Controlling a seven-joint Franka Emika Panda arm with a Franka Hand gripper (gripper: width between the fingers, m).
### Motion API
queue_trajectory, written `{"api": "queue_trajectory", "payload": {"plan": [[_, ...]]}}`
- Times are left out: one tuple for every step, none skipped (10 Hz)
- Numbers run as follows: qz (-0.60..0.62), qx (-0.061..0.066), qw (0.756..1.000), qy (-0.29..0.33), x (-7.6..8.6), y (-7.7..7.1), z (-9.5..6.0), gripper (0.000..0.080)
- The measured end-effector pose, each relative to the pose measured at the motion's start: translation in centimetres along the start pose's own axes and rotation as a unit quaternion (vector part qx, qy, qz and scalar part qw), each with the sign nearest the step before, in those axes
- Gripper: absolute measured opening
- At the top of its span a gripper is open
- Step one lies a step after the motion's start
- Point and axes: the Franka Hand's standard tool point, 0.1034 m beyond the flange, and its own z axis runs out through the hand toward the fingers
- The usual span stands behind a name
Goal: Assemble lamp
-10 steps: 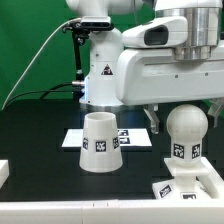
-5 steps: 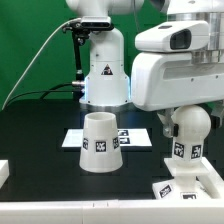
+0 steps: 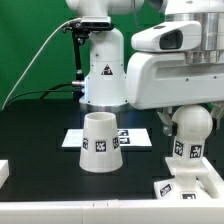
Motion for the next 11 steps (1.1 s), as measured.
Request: {"api": "queue_trajectory", "payload": {"plan": [[0.065,-0.004,0.998,0.024,0.3,-0.1,0.0,0.0575],[0.136,-0.006,0.99,0.041,0.3,0.0,0.1,0.0575],[0.218,-0.004,0.975,0.05,0.3,0.2,0.1,0.0575],[0.291,-0.001,0.955,0.053,0.4,0.4,0.1,0.0577],[0.361,0.007,0.931,0.052,0.5,0.6,0.2,0.0577],[0.444,0.02,0.895,0.048,0.5,1.0,0.2,0.0577],[0.502,0.03,0.863,0.044,0.5,1.2,0.2,0.0577],[0.567,0.045,0.821,0.04,0.5,1.4,0.3,0.0577],[0.599,0.051,0.798,0.04,0.5,1.5,0.3,0.0577],[0.591,0.05,0.804,0.041,0.5,1.4,0.3,0.0589],[0.538,0.042,0.841,0.035,0.3,1.4,0.4,0.0589]]}}
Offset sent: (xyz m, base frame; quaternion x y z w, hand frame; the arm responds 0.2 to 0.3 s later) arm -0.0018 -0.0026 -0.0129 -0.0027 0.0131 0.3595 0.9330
